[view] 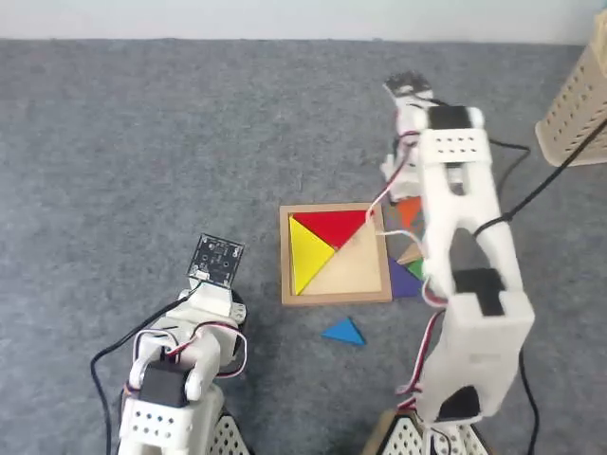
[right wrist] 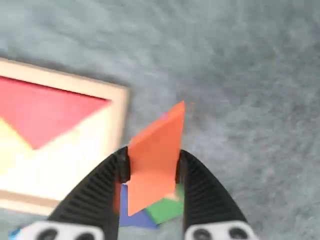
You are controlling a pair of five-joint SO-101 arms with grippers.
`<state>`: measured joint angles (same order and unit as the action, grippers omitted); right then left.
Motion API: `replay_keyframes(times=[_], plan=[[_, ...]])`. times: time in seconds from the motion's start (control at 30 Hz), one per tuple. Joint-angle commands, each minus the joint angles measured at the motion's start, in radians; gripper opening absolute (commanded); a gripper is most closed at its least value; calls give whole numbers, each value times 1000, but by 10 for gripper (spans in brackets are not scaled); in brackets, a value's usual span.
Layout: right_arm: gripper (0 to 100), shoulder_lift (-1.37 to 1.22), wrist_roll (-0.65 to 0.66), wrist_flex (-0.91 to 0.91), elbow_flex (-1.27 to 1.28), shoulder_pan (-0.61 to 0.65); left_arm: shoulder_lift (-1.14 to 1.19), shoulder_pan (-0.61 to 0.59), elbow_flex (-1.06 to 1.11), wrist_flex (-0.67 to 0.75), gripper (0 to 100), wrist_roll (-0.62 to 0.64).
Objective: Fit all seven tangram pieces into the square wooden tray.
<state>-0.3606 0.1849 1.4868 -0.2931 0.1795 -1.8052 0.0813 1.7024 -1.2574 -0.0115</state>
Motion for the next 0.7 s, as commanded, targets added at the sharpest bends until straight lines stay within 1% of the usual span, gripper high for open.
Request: replay_keyframes(times=[0.0, 0.1, 0.23, 0.37, 0.47, 0.67], plan=[[6, 116, -80, 50, -35, 93, -20, -3, -18, -6, 12, 6], [6, 117, -133, -10, 66, 168, -20, -3, -18, -6, 12, 6], [6, 127, -184, -188, 276, 225, -20, -3, -18, -6, 12, 6], [6, 125, -209, -291, 364, 203, -20, -3, -18, -6, 12, 6], [6, 117, -207, -308, 368, 176, -20, -3, -18, -6, 12, 6], [7, 87, -201, -308, 373, 173, -20, -3, -18, -6, 12, 6]])
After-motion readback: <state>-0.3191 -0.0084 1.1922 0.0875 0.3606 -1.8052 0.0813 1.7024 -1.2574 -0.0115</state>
